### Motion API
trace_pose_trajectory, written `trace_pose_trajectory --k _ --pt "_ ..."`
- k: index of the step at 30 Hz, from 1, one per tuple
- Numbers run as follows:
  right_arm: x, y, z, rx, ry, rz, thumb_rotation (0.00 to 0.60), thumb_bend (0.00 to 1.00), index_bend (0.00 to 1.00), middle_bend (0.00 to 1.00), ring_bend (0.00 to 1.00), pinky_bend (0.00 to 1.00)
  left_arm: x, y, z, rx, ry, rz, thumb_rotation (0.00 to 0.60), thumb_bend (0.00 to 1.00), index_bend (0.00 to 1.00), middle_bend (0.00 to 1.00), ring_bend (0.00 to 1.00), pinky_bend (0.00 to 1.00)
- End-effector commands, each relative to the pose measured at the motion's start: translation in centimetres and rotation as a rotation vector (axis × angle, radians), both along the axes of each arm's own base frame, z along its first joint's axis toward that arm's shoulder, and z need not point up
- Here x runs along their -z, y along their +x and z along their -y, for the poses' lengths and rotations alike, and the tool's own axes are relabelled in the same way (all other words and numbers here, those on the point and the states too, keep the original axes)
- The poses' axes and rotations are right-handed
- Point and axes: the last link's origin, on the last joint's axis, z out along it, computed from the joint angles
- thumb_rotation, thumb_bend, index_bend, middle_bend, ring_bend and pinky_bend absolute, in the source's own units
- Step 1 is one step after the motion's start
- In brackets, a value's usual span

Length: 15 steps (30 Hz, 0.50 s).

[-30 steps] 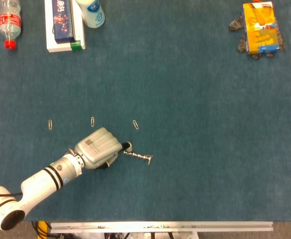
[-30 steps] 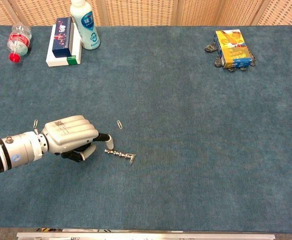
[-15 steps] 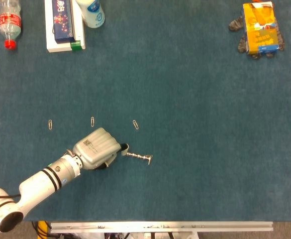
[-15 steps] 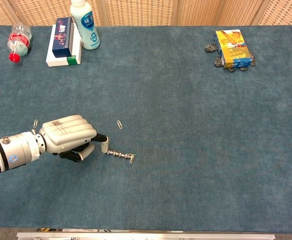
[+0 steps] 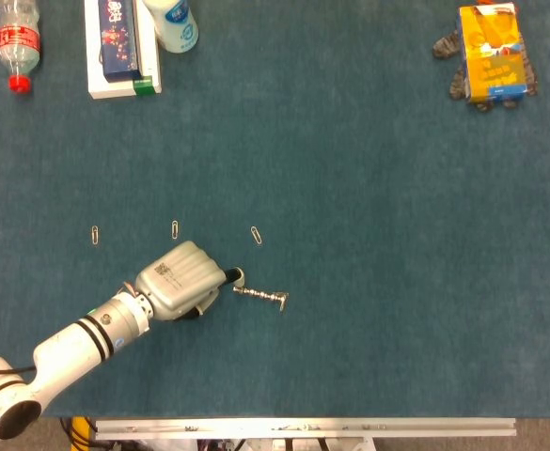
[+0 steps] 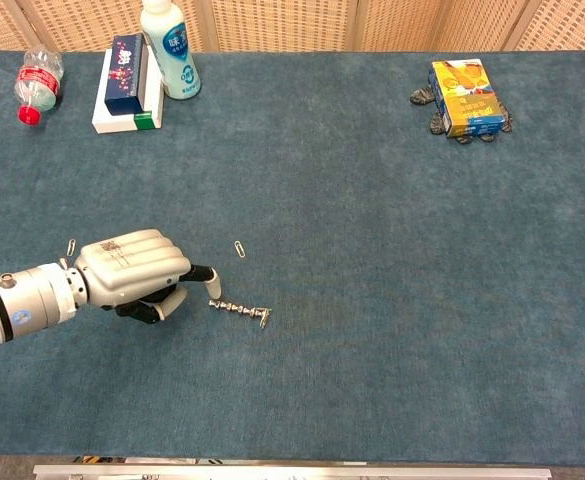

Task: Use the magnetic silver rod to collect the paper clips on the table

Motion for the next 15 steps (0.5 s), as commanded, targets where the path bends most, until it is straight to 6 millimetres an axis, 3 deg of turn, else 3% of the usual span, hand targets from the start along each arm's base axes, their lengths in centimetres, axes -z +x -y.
trace_pose_trajectory --k 1,15 --pt "0.00 0.01 0.01 0.001 0.000 0.000 0.600 0.37 0.24 0.16 0.00 0.01 0.20 -0.13 0.10 -0.001 -0.004 -0.007 0.600 0.73 0.28 1.00 0.90 0.79" --pt "0.05 0.11 0.26 -0.005 0.006 0.003 0.600 0.37 0.24 0.16 0.00 0.01 -0.35 0.15 0.80 0.006 -0.006 0.008 0.600 0.73 0.35 1.00 0.91 0.79"
